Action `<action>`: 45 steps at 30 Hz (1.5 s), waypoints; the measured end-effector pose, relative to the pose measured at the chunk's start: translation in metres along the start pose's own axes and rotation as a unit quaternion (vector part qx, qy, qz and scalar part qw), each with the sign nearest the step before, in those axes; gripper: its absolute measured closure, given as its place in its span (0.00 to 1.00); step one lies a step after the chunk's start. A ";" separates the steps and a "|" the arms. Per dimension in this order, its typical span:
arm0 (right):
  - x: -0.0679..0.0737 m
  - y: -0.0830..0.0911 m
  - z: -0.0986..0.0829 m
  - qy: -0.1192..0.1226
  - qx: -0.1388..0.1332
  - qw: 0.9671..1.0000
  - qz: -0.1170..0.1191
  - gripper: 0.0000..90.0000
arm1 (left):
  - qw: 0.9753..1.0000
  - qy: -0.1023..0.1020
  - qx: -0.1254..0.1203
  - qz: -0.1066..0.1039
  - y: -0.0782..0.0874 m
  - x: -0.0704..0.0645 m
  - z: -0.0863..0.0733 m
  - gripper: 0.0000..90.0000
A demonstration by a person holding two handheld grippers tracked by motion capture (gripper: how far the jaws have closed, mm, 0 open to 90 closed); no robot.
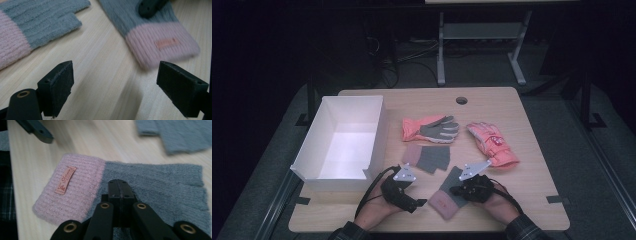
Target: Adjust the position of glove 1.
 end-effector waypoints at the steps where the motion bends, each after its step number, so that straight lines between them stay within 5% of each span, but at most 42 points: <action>1: 0.004 -0.002 0.002 0.001 -0.001 1.000 0.005 1.00 | 1.000 -0.001 0.000 0.001 0.000 0.000 0.000 0.15; 5: 0.016 -0.009 0.008 0.010 0.003 1.000 0.007 1.00 | 1.000 0.001 -0.002 0.001 0.000 0.000 0.001 0.15; 10: 0.009 0.005 0.009 0.005 -0.016 1.000 0.000 0.93 | 1.000 0.001 -0.002 -0.004 0.002 0.000 0.003 0.23; 14: -0.005 0.023 0.005 -0.013 -0.035 0.999 -0.017 0.75 | 1.000 0.020 -0.014 -0.007 0.003 0.002 0.013 0.47; 19: -0.020 0.039 -0.007 -0.039 -0.045 0.998 -0.035 0.51 | 0.999 0.034 -0.003 -0.008 0.000 0.010 0.023 0.90; 21: -0.025 0.044 -0.013 -0.049 -0.045 0.997 -0.041 0.41 | 0.999 0.040 -0.001 -0.003 -0.001 0.014 0.027 1.00; 27: -0.029 0.058 -0.029 -0.056 -0.045 0.995 -0.065 0.24 | 0.999 0.040 0.009 0.031 -0.007 0.029 0.040 1.00; 34: -0.031 0.074 -0.045 -0.073 -0.055 0.993 -0.079 0.19 | 0.996 0.052 0.009 0.074 -0.015 0.060 0.063 1.00; 45: -0.033 0.084 -0.054 -0.085 -0.071 0.990 -0.091 0.16 | 0.987 0.086 0.006 0.138 -0.032 0.113 0.091 1.00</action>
Point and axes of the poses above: each handheld gripper's, and its own axes: y roughly backward along the jaws, z roughly out of its top, x roughly to its left, the point moved 8 cm from there along -y, roughly forward along the jaws, and after that the axes turned 1 degree about y, right-handed, at the moved point
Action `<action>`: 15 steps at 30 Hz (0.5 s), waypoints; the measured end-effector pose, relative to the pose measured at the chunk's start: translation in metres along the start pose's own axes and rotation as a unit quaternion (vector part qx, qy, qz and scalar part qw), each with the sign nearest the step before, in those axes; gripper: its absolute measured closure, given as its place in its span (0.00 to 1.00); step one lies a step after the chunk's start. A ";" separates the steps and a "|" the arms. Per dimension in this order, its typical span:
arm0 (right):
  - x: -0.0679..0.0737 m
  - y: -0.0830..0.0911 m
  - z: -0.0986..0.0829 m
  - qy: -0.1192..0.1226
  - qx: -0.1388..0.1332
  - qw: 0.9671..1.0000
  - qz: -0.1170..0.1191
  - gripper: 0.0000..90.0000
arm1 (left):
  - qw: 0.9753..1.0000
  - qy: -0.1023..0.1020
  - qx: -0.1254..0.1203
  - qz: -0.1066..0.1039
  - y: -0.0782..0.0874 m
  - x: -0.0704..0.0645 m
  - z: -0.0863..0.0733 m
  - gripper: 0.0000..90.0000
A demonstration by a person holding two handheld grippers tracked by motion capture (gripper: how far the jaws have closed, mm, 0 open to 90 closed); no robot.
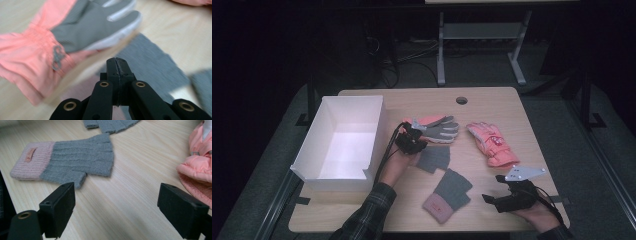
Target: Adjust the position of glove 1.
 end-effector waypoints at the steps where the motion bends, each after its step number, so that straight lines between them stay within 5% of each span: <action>1: 0.000 0.000 0.000 -0.002 0.001 1.000 0.000 0.16 | 1.000 0.000 0.005 0.005 -0.002 0.003 0.001 1.00; 9: 0.000 0.000 0.001 0.000 -0.002 1.000 -0.002 0.16 | 0.999 0.013 0.041 0.031 -0.020 0.019 -0.008 1.00; 15: -0.001 0.000 0.001 0.000 -0.002 1.000 -0.003 0.16 | 0.997 0.019 0.061 0.035 -0.011 0.016 -0.017 1.00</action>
Point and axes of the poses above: each handheld gripper's, and its own axes: y roughly backward along the jaws, z roughly out of its top, x roughly to its left, the point moved 8 cm from there along -y, roughly forward along the jaws, and after that the axes turned 1 degree about y, right-handed, at the moved point
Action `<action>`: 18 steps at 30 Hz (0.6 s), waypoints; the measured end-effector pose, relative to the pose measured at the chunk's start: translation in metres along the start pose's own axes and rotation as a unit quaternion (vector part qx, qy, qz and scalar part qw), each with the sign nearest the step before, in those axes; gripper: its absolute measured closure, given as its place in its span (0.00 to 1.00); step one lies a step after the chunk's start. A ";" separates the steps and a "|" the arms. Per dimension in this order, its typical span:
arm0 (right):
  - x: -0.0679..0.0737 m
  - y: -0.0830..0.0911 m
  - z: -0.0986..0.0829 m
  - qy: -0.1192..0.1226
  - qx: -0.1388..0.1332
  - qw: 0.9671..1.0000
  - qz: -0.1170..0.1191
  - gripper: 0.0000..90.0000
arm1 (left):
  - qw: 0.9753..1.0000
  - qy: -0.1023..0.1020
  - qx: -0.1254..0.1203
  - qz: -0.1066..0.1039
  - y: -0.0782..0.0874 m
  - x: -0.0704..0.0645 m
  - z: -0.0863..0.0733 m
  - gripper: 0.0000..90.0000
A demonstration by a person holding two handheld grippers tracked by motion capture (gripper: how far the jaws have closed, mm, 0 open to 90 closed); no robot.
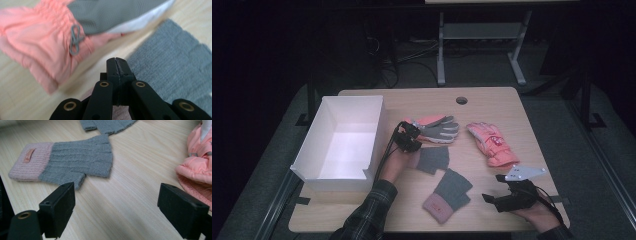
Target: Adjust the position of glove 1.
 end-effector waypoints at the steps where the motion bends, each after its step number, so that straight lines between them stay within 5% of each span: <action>1: 0.000 0.000 0.000 0.000 -0.001 1.000 0.000 0.16 | 1.000 0.000 0.002 0.000 0.002 0.000 -0.003 1.00; 6: 0.001 0.000 0.001 -0.001 -0.003 1.000 0.000 0.16 | 1.000 0.015 0.005 -0.003 0.011 -0.006 -0.016 1.00; 12: 0.000 -0.001 0.000 0.003 -0.001 1.000 -0.002 0.16 | 1.000 0.000 0.019 0.006 0.021 -0.020 -0.029 1.00; 18: -0.001 0.000 0.000 -0.002 0.001 1.000 -0.004 0.16 | 1.000 -0.006 0.019 -0.011 0.030 -0.035 -0.041 1.00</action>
Point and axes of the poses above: each handheld gripper's, and its own axes: y roughly backward along the jaws, z roughly out of its top, x roughly to its left, the point moved 8 cm from there along -y, roughly forward along the jaws, and after that the axes turned 1 degree about y, right-handed, at the moved point
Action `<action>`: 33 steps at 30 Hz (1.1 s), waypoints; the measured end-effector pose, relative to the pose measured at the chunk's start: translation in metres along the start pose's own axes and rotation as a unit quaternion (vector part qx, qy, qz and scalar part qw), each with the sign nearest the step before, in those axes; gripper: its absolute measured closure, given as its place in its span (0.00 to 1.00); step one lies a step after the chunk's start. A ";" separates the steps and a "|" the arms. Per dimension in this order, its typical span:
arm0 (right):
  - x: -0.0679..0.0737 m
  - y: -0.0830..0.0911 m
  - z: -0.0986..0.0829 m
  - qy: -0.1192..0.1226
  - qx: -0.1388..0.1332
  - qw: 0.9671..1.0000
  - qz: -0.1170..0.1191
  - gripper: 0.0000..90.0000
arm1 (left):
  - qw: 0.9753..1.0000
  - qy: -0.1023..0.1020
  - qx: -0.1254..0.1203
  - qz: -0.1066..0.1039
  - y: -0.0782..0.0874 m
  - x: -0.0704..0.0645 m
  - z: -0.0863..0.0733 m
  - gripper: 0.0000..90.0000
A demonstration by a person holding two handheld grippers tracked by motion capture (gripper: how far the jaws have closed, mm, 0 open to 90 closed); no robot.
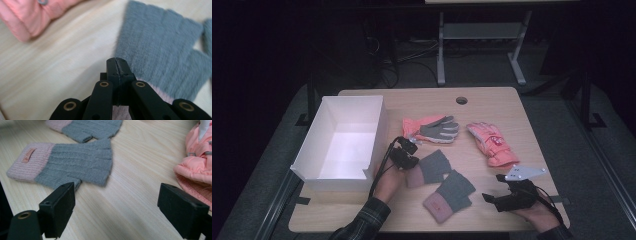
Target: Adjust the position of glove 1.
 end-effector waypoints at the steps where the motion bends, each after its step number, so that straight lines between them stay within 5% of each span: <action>1: 0.000 0.000 0.000 0.000 0.001 1.000 -0.001 0.16 | 1.000 -0.005 0.001 0.000 0.001 -0.003 -0.002 1.00; 7: -0.001 0.000 0.000 0.000 0.001 1.000 -0.003 0.16 | 0.999 0.000 -0.003 -0.034 0.011 -0.018 -0.018 1.00; 13: -0.001 -0.001 0.000 -0.002 0.003 1.000 -0.001 0.16 | 0.999 -0.005 -0.014 -0.046 0.021 -0.023 -0.031 0.99; 18: -0.001 -0.002 0.000 0.002 0.002 1.000 -0.001 0.16 | 0.996 -0.028 -0.052 -0.073 0.036 -0.033 -0.027 0.81; 24: -0.002 -0.002 0.000 0.000 0.000 1.000 -0.002 0.16 | 0.991 -0.059 -0.074 -0.089 0.034 -0.043 -0.018 0.63; 27: -0.001 -0.003 0.001 -0.002 0.003 1.000 0.000 0.16 | 0.990 -0.076 -0.073 -0.093 0.027 -0.046 -0.015 0.56; 33: 0.000 -0.005 0.000 0.001 0.008 1.000 0.002 0.16 | 0.990 -0.080 -0.061 -0.101 0.015 -0.052 -0.020 0.54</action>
Point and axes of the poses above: each handheld gripper's, and its own axes: y roughly backward along the jaws, z roughly out of its top, x roughly to its left, the point moved 8 cm from there along -y, roughly forward along the jaws, and after that the axes turned 1 degree about y, right-handed, at the moved point
